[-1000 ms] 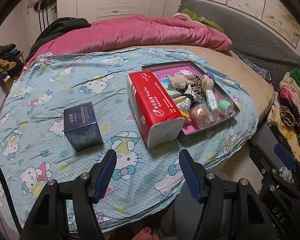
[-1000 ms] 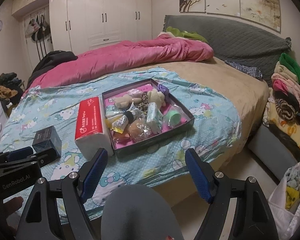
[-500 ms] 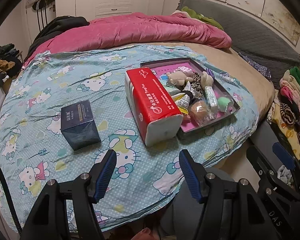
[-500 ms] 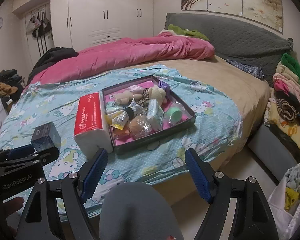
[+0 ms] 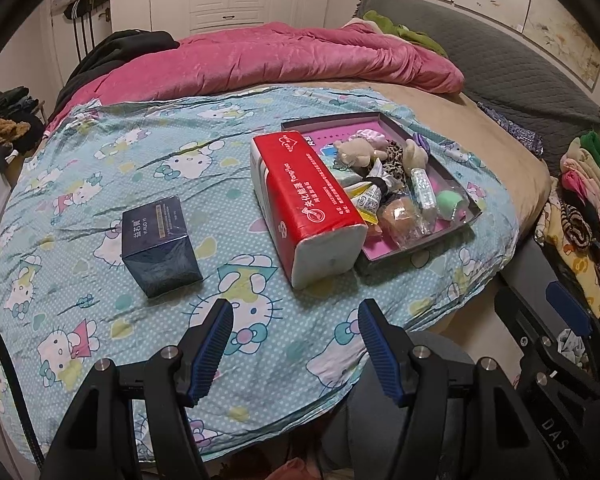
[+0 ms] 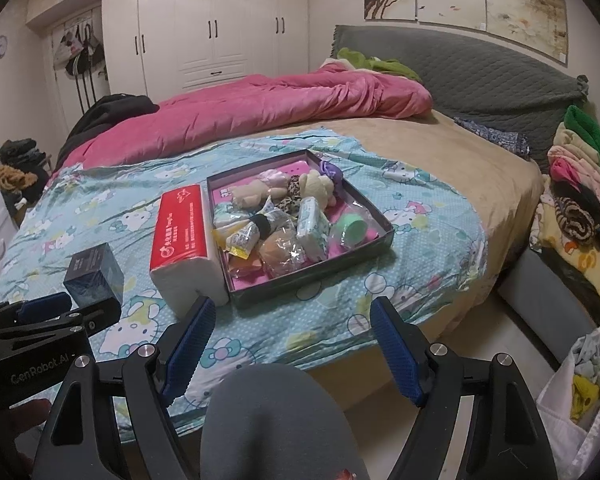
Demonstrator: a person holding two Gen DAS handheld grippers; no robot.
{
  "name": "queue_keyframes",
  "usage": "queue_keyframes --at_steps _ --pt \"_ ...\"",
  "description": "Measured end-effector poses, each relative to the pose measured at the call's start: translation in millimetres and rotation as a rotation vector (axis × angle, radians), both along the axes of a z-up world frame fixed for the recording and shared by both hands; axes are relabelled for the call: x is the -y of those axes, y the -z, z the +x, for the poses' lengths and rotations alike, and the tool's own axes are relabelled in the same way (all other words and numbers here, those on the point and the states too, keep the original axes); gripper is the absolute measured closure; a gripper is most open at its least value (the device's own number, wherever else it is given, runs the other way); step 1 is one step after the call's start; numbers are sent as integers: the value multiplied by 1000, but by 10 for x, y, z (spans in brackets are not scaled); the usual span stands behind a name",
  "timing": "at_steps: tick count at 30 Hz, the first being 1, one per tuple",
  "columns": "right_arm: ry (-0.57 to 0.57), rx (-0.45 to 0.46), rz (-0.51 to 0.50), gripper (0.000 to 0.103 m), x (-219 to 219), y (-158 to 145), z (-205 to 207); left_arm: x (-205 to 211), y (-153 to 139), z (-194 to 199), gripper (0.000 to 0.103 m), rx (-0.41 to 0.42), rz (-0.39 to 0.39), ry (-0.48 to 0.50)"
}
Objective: Organize soft objects
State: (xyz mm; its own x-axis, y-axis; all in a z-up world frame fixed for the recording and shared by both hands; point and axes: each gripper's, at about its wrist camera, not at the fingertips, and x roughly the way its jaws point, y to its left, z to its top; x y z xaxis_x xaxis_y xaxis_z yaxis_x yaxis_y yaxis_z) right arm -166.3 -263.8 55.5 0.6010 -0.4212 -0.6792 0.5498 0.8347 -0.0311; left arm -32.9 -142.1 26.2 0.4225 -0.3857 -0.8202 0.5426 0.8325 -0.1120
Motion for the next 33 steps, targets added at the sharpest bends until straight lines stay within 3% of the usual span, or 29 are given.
queue_keyframes --at_steps 33 --pt "2 -6 0 22 -10 2 6 -41 25 1 39 -7 8 -6"
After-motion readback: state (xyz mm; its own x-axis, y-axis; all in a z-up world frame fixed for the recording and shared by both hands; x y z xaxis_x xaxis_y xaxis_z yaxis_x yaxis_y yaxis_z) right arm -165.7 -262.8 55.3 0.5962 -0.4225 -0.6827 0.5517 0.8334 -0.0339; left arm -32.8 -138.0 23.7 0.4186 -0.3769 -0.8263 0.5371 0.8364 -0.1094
